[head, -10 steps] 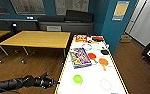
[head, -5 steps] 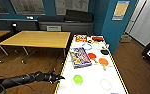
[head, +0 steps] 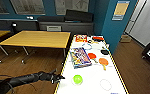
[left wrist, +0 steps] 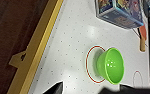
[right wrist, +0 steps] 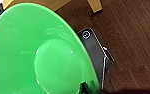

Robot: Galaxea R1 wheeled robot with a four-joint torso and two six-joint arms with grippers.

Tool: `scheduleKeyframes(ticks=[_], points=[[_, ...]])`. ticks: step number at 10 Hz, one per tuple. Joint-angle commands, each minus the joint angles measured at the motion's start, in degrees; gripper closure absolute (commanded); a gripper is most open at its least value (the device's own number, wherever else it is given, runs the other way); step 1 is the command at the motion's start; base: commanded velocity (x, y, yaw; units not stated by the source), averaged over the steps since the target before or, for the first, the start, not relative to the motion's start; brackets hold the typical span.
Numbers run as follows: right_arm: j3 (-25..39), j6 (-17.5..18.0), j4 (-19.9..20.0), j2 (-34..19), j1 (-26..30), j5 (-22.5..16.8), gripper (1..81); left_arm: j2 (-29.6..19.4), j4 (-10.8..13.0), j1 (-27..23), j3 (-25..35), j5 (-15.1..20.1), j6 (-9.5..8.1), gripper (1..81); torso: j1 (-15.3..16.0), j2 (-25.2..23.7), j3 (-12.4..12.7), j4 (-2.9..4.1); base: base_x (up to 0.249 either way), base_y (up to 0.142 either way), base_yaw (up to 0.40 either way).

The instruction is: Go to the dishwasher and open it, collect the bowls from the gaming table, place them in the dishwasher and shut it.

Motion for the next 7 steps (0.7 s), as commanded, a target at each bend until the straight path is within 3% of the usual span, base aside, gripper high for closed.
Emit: scheduleKeyframes(ticks=[1, 7], points=[[0.55, -0.08, -1.08, -3.02, 1.88, -3.8, 81.1, 1.97, -0.05, -7.9, -0.72, 2.0, 0.3, 1.0, 0.0, 0.0, 0.0, 0.0, 0.0, 0.0, 0.0], [0.55, -0.08, -1.43, -2.77, 2.05, -3.8, 81.1, 10.4, 1.63, -7.55, -9.05, 2.43, -0.04, 1.0, 0.0, 0.0, 0.0, 0.0, 0.0, 0.0, 0.0]])
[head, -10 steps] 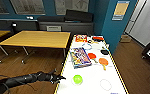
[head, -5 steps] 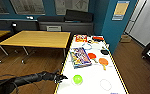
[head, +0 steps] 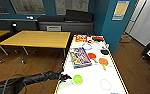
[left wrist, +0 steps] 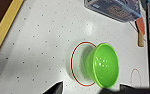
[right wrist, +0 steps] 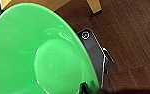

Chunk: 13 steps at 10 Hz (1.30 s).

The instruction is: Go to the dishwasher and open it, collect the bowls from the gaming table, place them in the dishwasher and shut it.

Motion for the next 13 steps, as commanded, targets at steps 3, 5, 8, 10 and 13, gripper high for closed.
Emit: scheduleKeyframes(ticks=[3, 5, 8, 10, 13], points=[[1.03, -0.08, -1.42, -2.84, 1.86, -3.78, 81.1, 3.0, 0.13, -8.63, -4.6, 2.15, -1.01, 1.0, 0.0, 0.0, -0.02, 0.0, 0.0, 0.0, 0.0], [0.95, -0.17, -1.42, -2.66, 1.77, -3.78, 81.1, 6.0, 0.66, -8.62, -8.29, 2.76, -1.01, 1.0, 0.0, 0.0, -0.02, 0.0, 0.0, 0.0, 0.0], [1.03, -0.17, -1.42, -2.48, 1.86, -3.78, 81.1, 8.38, 1.28, -8.63, -10.76, 4.0, -0.84, 1.0, 0.0, 0.0, -0.02, 0.0, 0.0, 0.0, 0.0], [1.12, -0.17, -1.42, -2.48, 1.86, -3.78, 81.1, 10.58, 1.54, -8.54, -13.49, 4.09, -0.84, 1.0, 0.02, 0.0, -0.02, 0.0, 0.0, 0.0, 0.0], [0.86, -0.17, -1.33, -2.48, 1.86, -3.78, 81.1, 14.71, 1.54, -8.63, -18.85, 5.32, -0.84, 1.0, 0.02, 0.0, -0.02, 0.0, 0.0, 0.0, 0.0]])
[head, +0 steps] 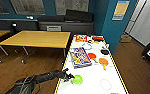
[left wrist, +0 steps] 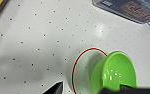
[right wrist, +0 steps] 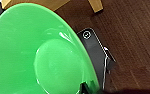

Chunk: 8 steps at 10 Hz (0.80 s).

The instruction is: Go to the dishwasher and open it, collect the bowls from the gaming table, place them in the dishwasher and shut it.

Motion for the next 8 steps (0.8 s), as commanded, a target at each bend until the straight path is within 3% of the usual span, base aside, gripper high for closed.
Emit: scheduleKeyframes(ticks=[1, 8], points=[[0.91, -0.14, -1.31, -3.04, 1.77, -3.75, 81.1, 2.95, 0.4, -8.63, -1.64, 2.9, -0.33, 1.0, 0.0, 0.0, 0.0, 0.0, 0.0, 0.0, 0.0], [-0.05, -0.06, -1.13, -2.25, 1.86, -3.75, 81.1, 6.04, 3.22, -7.57, -3.84, 2.99, -0.33, 1.0, 0.02, 0.0, 0.0, 0.0, 0.0, 0.0, 0.0]])
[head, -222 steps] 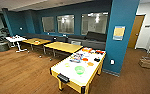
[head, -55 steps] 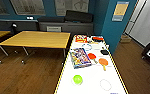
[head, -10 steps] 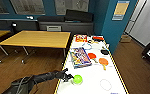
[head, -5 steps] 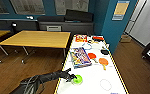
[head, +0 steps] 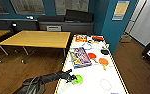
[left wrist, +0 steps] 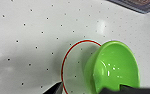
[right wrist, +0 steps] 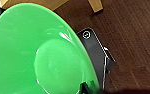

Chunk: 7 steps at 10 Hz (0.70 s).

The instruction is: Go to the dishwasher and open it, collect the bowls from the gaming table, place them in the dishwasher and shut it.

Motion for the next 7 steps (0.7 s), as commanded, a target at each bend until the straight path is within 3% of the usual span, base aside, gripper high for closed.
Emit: scheduleKeyframes(ticks=[1, 5, 7], points=[[0.61, -0.06, -1.07, -2.78, 2.19, -3.87, 81.1, 0.87, 0.09, -8.44, 0.48, 2.03, -0.5, 1.0, 0.0, 0.0, 0.0, 0.0, 0.0, 0.0, 0.0], [-0.09, 0.03, -0.8, -2.6, 2.19, -3.78, 81.1, 4.82, 0.17, -7.39, -7.34, 3.34, -0.5, 1.0, 0.0, 0.0, 0.0, 0.0, 0.0, 0.0, 0.0], [-0.62, 0.12, -0.8, -2.51, 2.27, -3.78, 81.1, 5.27, 0.17, -7.22, -7.44, 3.34, -0.33, 1.0, 0.0, 0.0, 0.0, 0.0, 0.0, 0.0, 0.0]])
